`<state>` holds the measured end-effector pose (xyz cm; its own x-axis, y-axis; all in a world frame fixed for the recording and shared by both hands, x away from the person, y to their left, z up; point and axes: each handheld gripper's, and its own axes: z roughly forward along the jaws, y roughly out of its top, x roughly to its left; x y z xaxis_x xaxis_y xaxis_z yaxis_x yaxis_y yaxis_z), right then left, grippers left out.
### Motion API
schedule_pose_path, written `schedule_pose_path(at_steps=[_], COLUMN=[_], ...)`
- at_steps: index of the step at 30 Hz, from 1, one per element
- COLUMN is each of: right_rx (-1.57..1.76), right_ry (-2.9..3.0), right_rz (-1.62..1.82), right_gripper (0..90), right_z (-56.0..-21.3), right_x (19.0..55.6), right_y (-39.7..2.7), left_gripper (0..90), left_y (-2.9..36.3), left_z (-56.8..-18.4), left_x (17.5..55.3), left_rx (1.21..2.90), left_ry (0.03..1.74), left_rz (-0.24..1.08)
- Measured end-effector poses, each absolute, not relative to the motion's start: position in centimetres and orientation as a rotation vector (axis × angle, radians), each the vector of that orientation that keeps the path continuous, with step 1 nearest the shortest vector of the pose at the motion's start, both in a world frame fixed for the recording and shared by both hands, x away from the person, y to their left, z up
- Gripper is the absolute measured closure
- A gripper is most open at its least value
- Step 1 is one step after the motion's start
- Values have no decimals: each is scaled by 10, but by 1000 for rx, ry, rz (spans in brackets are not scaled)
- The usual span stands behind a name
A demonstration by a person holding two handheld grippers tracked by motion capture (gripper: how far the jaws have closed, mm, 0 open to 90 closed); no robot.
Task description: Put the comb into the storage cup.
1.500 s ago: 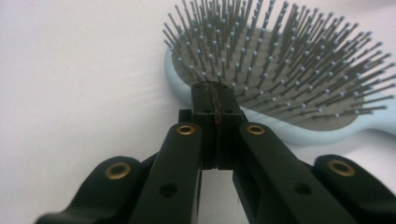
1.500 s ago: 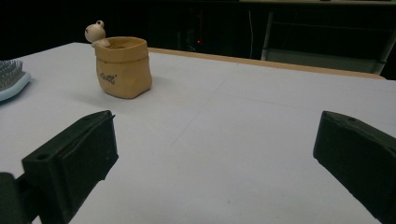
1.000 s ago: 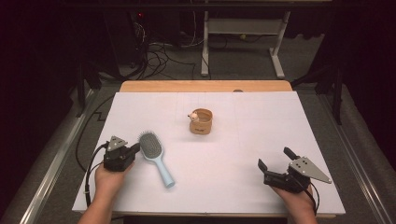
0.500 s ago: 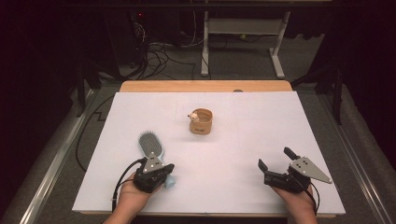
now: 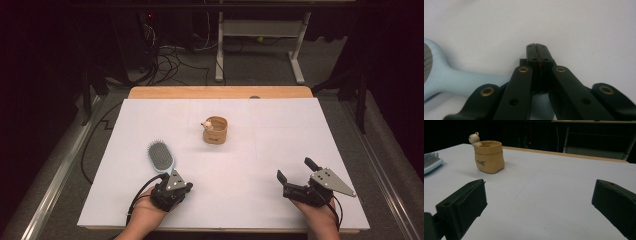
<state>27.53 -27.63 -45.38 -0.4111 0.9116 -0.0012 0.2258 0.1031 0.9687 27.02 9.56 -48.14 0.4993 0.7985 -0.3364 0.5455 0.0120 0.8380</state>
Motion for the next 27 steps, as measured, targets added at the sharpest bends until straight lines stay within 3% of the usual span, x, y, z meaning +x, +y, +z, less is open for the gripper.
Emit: schedule_pose_path(at_steps=[10,27], right_rx=[1123,1131], right_ry=[1718,1714], right_rz=[1343,1338], right_gripper=[4,4], right_z=[-453,-453], right_x=[275,275], right_y=[-278,-278], left_gripper=[900,900], left_y=[111,170], left_z=[-483,-482], left_x=[269,263], left_rx=[1692,1624], left_ry=[1190,1280], left_rz=[296,347])
